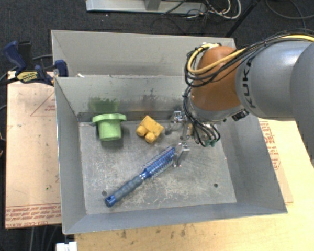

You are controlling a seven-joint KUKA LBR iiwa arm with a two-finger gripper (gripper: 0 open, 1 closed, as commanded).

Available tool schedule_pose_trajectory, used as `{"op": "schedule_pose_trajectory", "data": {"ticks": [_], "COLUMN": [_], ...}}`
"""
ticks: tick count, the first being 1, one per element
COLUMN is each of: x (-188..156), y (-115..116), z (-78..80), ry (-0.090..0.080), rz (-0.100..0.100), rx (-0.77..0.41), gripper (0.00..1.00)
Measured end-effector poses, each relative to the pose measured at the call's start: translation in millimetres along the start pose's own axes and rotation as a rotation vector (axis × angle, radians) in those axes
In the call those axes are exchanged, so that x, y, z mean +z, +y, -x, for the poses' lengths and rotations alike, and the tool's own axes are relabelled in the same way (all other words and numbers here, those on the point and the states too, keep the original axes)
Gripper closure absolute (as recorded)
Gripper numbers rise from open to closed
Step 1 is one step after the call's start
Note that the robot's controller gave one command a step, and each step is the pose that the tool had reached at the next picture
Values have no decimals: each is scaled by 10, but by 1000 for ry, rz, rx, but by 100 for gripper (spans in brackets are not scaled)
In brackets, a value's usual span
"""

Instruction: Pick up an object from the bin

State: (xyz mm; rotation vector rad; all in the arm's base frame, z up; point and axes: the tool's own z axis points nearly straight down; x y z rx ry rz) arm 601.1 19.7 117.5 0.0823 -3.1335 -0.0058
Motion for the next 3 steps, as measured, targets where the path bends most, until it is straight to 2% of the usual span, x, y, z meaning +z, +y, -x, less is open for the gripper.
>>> {"op": "schedule_pose_trajectory", "data": {"ticks": [1, 2, 3], "x": [425, 405, -1255], "y": [485, 497, 547], "z": [-515, -507, -413], "ry": [-21, -22, -17], "rz": [-6, -4, -5], "rx": [-183, -184, -225], "gripper": [0, 100, 100]}}
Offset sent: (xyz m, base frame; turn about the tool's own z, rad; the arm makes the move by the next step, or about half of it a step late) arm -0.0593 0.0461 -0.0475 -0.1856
